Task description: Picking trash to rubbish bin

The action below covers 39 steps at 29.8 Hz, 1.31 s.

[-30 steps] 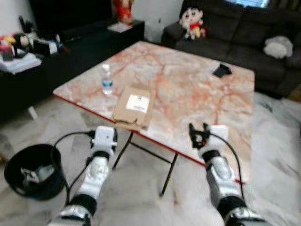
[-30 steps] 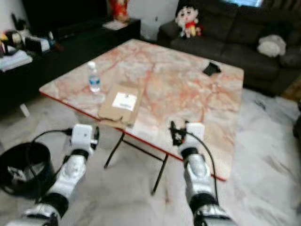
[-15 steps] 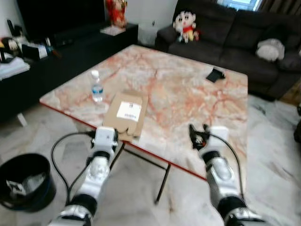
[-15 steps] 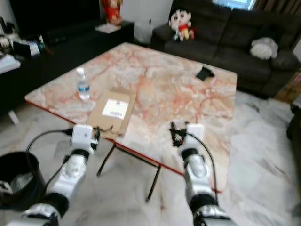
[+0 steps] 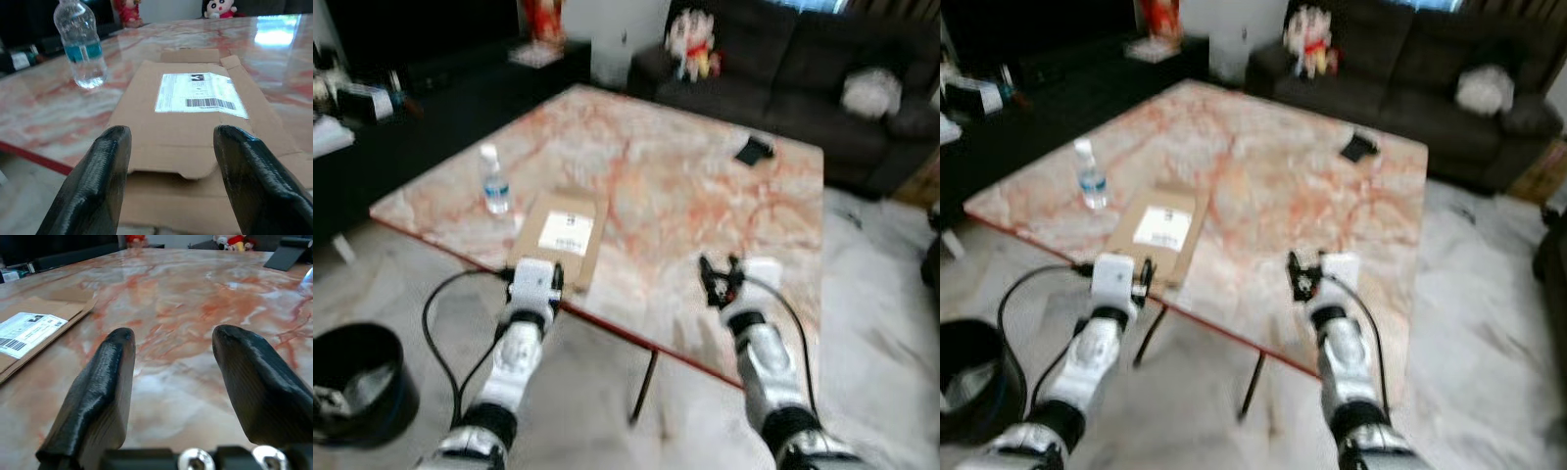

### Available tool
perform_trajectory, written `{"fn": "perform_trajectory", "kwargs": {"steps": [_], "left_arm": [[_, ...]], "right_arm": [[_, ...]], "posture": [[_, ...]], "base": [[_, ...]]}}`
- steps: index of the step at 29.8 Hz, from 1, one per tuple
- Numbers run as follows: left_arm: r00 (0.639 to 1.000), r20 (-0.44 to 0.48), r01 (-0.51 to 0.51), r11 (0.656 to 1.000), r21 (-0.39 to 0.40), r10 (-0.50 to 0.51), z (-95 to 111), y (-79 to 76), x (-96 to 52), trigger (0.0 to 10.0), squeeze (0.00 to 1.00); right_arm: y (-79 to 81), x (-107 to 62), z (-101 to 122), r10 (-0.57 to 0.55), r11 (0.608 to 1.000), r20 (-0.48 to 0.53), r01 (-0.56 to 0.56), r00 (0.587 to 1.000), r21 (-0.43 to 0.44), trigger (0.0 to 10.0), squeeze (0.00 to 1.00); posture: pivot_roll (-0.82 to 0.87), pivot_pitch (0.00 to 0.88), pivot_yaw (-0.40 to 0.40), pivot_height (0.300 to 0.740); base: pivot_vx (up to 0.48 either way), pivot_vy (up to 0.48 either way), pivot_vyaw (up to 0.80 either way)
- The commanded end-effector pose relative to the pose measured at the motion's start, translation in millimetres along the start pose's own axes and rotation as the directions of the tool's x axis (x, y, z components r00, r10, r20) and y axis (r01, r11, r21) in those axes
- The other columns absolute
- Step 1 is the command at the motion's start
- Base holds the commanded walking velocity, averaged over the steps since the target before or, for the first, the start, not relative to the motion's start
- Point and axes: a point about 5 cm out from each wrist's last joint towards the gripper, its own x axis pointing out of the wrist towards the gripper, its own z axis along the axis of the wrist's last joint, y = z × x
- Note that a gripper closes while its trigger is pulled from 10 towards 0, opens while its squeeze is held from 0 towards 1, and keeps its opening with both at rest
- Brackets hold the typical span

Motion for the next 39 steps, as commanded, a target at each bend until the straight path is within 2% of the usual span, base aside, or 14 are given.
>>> {"fn": "perform_trajectory", "kwargs": {"steps": [1,5,6,7,12,15,16,17,20,26,27,28,32,39], "left_arm": [[1.000,0.011,0.018,0.998,-0.053,-0.018,4,-6.3,1.5,10.0,0.00],[1.000,0.006,0.001,0.991,-0.130,0.000,8,-4.1,5.2,10.0,0.00],[1.000,0.006,-0.001,0.988,-0.152,0.002,8,-3.1,5.9,10.0,1.00],[1.000,0.004,-0.002,0.986,-0.167,0.003,9,-2.1,6.4,10.0,1.00],[1.000,-0.016,-0.019,0.975,-0.220,0.016,6,3.9,6.9,10.0,1.00],[0.997,-0.056,-0.063,0.951,-0.303,0.048,1,11.7,6.1,10.0,1.00],[0.997,-0.056,-0.063,0.951,-0.303,0.048,1,11.7,6.1,10.0,1.00],[0.995,-0.085,-0.081,0.936,-0.343,0.055,-4,14.3,4.2,10.0,1.00],[0.993,-0.105,-0.091,0.914,-0.396,0.053,-9,16.8,0.9,10.0,1.00],[0.993,-0.111,-0.074,0.911,-0.405,0.032,-12,16.0,-2.1,10.0,1.00],[0.993,-0.117,-0.064,0.906,-0.418,0.016,-14,15.2,-3.3,10.0,0.47],[0.993,-0.119,-0.057,0.904,-0.424,0.007,-15,14.6,-3.9,10.0,0.00],[0.992,-0.123,-0.029,0.887,-0.460,-0.032,-17,11.4,-6.3,10.0,0.00],[0.991,-0.132,-0.030,0.881,-0.473,-0.037,-22,12.6,-10.9,10.0,0.00]], "right_arm": [[-7.2,-0.1,3,-0.020,1.000,0.007,0.020,1.000,-0.006,10.0,0.00],[-7.4,0.0,3,-0.019,1.000,0.007,0.019,1.000,-0.005,10.0,0.00],[-7.4,0.0,3,-0.019,1.000,0.007,0.019,1.000,-0.005,10.0,0.00],[-7.4,0.0,3,-0.019,1.000,0.007,0.019,1.000,-0.005,10.0,0.00],[-7.1,-0.2,2,-0.019,1.000,0.005,0.019,1.000,-0.005,10.0,0.00],[-7.1,-0.1,3,-0.018,1.000,0.004,0.018,1.000,-0.006,10.0,0.00],[-7.1,-0.1,3,-0.018,1.000,0.004,0.018,1.000,-0.006,10.0,0.00],[-7.4,-0.3,2,-0.018,1.000,0.004,0.018,1.000,-0.006,10.0,0.00],[-7.8,-0.4,2,-0.013,1.000,0.003,0.014,1.000,-0.009,10.0,0.00],[-7.1,-0.5,2,-0.011,1.000,0.000,0.011,1.000,-0.008,10.0,0.00],[-6.6,-0.6,2,-0.011,1.000,-0.001,0.011,1.000,-0.007,10.0,0.00],[-6.5,-0.6,1,-0.011,1.000,-0.001,0.011,1.000,-0.007,10.0,0.00],[-7.3,-1.2,1,-0.011,1.000,-0.001,0.011,1.000,-0.006,10.0,0.00],[-7.7,-0.9,2,-0.013,1.000,0.001,0.013,1.000,-0.007,10.0,0.00]], "posture": [[0.11,0.000,-0.100,0.740],[0.11,0.000,-0.100,0.740],[0.11,0.000,-0.100,0.740],[0.11,0.000,-0.100,0.740],[0.11,0.000,-0.097,0.740],[0.11,0.000,-0.097,0.740],[0.11,0.000,-0.097,0.740],[0.11,0.000,-0.100,0.740],[0.11,0.000,-0.103,0.740],[0.11,0.000,-0.103,0.740],[0.11,0.000,-0.103,0.740],[0.11,0.000,-0.103,0.740],[0.11,0.000,-0.105,0.740],[0.11,0.000,-0.106,0.740]], "base": [[0.000,0.000,0.00],[0.000,0.000,0.00],[0.000,0.000,0.00],[0.000,0.000,0.00],[0.000,0.000,0.00],[0.000,0.000,0.00],[0.000,0.000,0.00],[0.000,0.000,0.00],[0.000,0.000,0.00],[0.000,0.000,0.00],[0.000,0.000,0.00],[0.000,0.000,0.00],[0.000,0.000,0.00],[0.000,0.000,0.00]]}}
